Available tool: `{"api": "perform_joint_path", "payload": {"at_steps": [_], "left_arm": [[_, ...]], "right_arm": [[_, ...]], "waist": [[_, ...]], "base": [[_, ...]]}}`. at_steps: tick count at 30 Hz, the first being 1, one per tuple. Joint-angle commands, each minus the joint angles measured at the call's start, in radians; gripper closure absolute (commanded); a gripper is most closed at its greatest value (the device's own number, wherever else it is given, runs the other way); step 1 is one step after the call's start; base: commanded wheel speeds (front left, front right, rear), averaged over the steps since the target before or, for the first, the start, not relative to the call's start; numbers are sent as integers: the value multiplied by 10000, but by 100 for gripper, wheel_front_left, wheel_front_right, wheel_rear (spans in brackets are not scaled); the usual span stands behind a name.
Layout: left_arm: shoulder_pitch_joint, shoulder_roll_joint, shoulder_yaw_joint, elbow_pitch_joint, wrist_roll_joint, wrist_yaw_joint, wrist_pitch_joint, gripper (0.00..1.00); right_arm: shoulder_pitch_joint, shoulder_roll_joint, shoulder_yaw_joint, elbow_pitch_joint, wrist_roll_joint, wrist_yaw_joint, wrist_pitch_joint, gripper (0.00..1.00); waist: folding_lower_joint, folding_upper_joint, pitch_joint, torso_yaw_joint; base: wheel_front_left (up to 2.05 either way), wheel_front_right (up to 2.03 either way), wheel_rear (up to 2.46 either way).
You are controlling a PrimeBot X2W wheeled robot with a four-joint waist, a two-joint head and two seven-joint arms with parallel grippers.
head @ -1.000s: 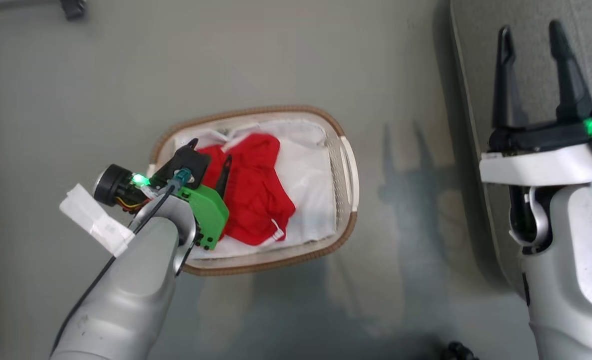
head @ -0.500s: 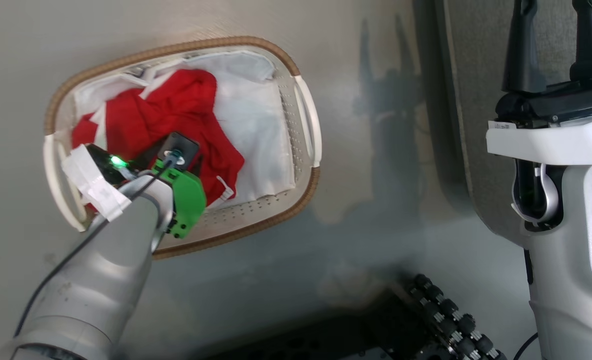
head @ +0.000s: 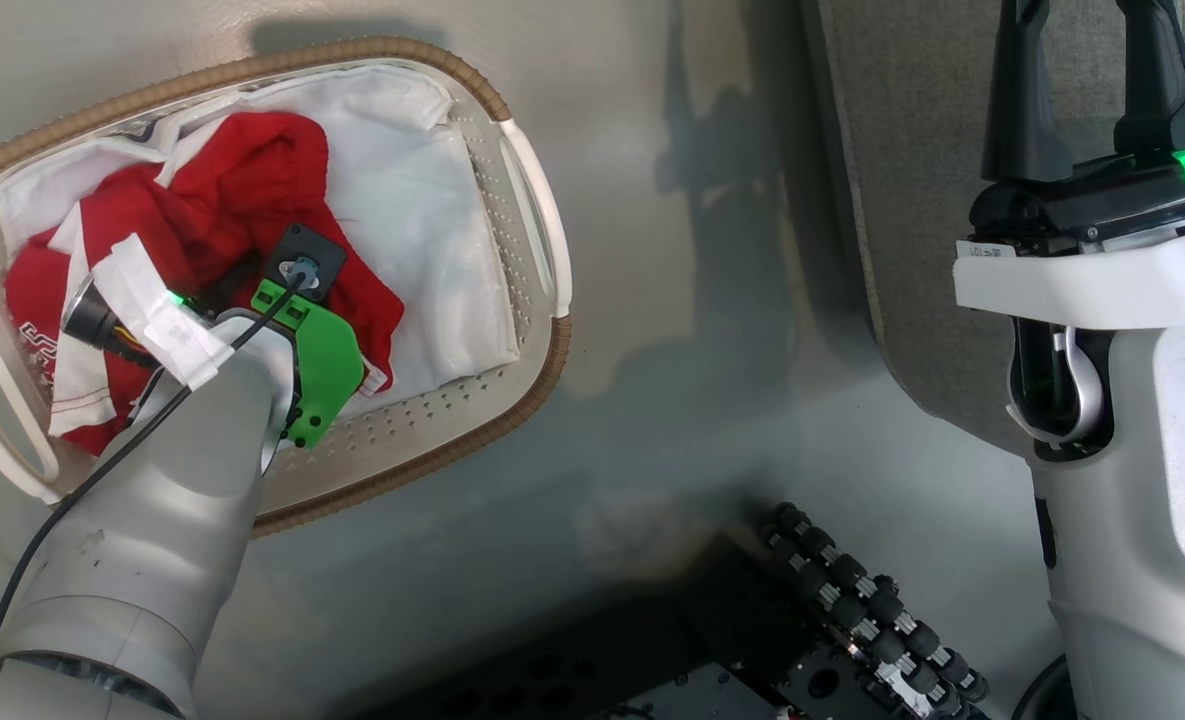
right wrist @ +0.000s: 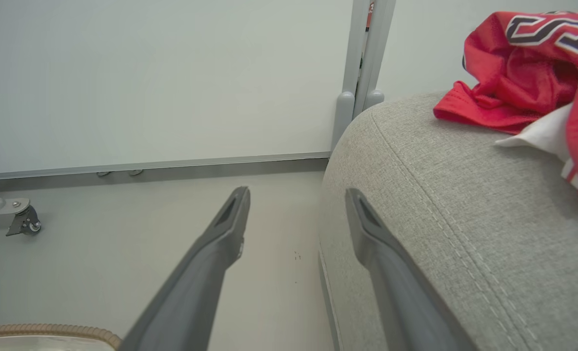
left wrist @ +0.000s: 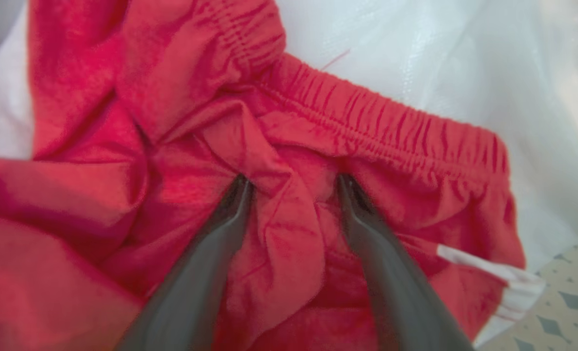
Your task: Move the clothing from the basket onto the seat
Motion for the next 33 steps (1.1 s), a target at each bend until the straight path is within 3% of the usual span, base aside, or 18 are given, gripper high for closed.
{"api": "perform_joint_path", "payload": {"at_steps": [1,2,17,33], "left_arm": [[-147,22,-32,46,-34,81,-3,90],[-159,-1,-54,65,-42,122,-27,100],[327,-691,-278,-425,-398,-138,-1356,100],[1632,-1179,-888,-2846,-1770,-549,-2552,100]], "right_arm": [[-80,-17,-14,21,100,-12,-52,0],[-80,-17,-36,41,115,-11,-52,0],[368,-25,-281,725,-374,-11,-51,0],[2291,-33,-726,2690,-1470,-12,-52,0]], "waist": [[-1,0,6,-37],[-1,0,-20,-32],[-1,0,-1599,864],[-1,0,-5688,2346]], "base": [[0,0,0],[0,0,0],[0,0,0],[0,0,0]]}}
